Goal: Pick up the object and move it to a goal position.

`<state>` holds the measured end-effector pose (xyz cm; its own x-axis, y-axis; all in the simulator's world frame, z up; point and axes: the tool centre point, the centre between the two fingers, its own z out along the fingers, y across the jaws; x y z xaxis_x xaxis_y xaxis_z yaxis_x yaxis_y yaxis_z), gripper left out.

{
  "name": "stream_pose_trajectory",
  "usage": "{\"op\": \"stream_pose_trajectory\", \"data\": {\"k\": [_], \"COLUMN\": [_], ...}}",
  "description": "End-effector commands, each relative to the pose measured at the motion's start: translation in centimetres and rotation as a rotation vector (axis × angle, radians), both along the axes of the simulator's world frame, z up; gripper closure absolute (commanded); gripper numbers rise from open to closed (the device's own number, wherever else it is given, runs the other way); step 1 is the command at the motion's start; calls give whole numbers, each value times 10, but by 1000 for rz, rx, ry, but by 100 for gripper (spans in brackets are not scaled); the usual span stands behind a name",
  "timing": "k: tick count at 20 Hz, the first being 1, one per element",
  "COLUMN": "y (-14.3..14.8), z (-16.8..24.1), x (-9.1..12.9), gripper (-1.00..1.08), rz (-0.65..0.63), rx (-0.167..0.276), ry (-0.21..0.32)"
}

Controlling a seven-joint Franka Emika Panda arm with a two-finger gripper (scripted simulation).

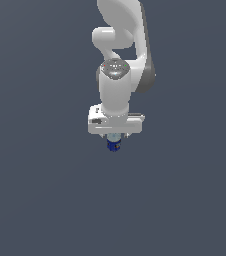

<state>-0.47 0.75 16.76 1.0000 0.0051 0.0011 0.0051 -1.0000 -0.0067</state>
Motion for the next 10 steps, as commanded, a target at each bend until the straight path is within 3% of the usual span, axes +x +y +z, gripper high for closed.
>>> {"op": "stream_pose_trajectory", "data": {"k": [1, 10], "y": [0, -17], "z": [0, -7], "x": [0, -14], "gripper": [-92, -92], "rz": [0, -21], "rx": [0, -9], "ry": [0, 43]}}
